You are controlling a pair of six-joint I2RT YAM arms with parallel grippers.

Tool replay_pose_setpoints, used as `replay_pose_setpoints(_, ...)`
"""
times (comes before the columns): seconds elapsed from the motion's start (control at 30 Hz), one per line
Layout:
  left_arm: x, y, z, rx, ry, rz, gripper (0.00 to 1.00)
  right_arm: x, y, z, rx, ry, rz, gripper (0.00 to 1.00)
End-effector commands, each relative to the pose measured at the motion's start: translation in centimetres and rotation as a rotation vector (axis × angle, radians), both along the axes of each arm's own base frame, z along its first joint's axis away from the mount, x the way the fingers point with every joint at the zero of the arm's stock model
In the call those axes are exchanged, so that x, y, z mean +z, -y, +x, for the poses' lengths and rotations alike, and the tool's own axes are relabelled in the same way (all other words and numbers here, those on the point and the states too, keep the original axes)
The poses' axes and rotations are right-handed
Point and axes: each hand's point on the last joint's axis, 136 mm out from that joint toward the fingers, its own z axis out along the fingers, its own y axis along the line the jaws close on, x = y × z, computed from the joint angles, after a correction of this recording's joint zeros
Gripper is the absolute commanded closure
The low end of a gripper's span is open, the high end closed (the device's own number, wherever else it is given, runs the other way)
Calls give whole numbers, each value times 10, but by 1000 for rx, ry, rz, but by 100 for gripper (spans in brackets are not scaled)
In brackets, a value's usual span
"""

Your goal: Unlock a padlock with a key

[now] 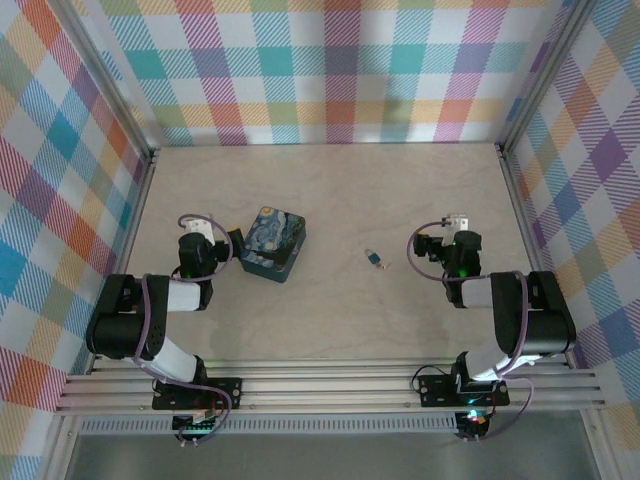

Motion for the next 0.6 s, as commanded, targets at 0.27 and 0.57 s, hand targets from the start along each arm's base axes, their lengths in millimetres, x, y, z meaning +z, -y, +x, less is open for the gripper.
replay_pose_setpoints(0.27, -10, 6, 1, -20, -52, 65, 0, 15, 2, 9, -12, 54, 11, 0)
replay_pose_setpoints(0.57, -10, 5, 1, -19, -52, 65, 0, 16, 2, 9, -11, 55, 11, 0)
